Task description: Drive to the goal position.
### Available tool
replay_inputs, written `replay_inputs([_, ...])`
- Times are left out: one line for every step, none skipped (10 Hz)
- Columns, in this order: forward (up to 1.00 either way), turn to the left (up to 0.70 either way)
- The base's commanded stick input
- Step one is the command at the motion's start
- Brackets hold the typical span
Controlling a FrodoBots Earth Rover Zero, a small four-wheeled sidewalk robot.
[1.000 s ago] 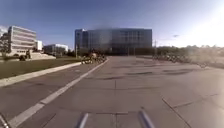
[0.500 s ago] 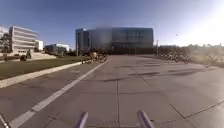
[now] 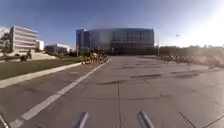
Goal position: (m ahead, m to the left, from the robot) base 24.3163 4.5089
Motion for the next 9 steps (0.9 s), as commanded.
replay_inputs([0.45,0.0])
replay_inputs([0.45,0.0])
replay_inputs([0.45,0.0])
replay_inputs([0.45,0.0])
replay_inputs([0.45,0.0])
replay_inputs([0.45,0.0])
replay_inputs([0.45,0.0])
replay_inputs([0.45,0.0])
replay_inputs([0.45,0.0])
